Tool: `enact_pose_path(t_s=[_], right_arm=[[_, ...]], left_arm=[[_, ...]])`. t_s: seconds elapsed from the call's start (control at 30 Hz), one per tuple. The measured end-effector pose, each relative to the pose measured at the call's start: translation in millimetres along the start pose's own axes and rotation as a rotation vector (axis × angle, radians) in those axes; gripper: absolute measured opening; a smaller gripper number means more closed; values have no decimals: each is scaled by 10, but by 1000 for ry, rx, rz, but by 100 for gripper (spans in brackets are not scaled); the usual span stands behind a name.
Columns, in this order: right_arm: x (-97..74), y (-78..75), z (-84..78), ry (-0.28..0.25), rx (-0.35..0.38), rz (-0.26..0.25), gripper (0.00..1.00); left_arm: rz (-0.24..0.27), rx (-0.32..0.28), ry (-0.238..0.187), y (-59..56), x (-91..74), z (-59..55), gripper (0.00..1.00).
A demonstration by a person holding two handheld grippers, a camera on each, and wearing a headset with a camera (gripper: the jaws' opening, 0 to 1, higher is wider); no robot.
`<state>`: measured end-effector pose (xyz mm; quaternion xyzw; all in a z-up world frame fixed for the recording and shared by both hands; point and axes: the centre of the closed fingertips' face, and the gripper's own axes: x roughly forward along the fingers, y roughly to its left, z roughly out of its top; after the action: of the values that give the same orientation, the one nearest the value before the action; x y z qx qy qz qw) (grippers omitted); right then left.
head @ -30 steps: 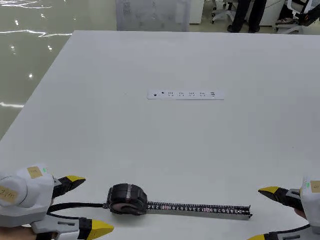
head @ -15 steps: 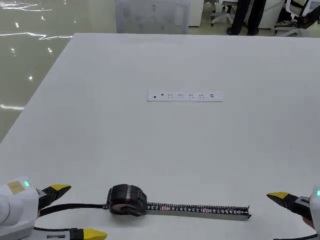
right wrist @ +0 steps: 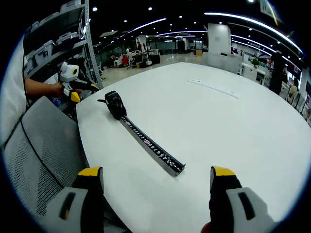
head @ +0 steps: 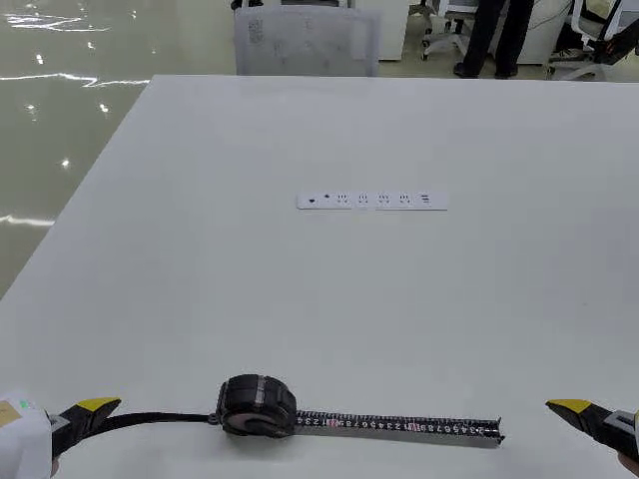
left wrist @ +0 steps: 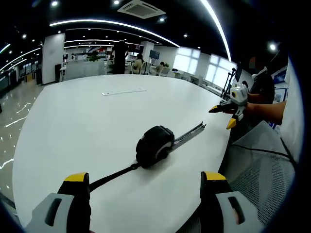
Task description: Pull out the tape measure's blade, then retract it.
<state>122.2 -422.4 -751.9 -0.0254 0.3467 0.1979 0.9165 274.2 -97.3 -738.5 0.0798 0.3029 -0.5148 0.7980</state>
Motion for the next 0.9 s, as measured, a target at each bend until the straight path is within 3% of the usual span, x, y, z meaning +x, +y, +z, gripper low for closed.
enact_pose_path(t_s=[0.9], right_arm=[[-155,12,-167,-27,76,-52,93]], left_arm=[[36,-84,-15,0,-90,-161,92]])
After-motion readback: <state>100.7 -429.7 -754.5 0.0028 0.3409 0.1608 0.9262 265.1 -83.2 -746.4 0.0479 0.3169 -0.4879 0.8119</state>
